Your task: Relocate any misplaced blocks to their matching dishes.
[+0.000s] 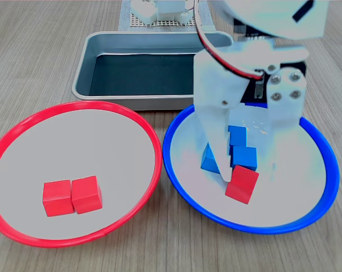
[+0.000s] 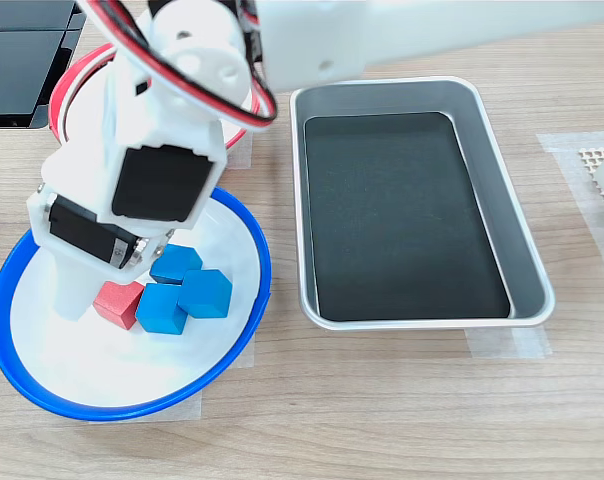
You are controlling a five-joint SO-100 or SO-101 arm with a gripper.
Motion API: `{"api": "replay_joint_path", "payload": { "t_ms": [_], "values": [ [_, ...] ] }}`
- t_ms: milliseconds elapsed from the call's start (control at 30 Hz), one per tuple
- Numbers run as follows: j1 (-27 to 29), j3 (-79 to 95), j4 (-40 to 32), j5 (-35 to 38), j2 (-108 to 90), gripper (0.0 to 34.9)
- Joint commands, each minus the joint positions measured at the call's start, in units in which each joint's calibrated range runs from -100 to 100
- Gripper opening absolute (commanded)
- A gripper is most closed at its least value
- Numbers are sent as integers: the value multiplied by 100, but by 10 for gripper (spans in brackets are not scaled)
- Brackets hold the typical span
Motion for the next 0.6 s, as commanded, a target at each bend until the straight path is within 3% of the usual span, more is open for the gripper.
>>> {"api": "replay_joint_path", "payload": {
  "t_ms": [0, 567],
  "values": [
    [74, -434, 41, 5, 100, 141],
    [46, -325, 264, 44, 219, 123]
  ]
}}
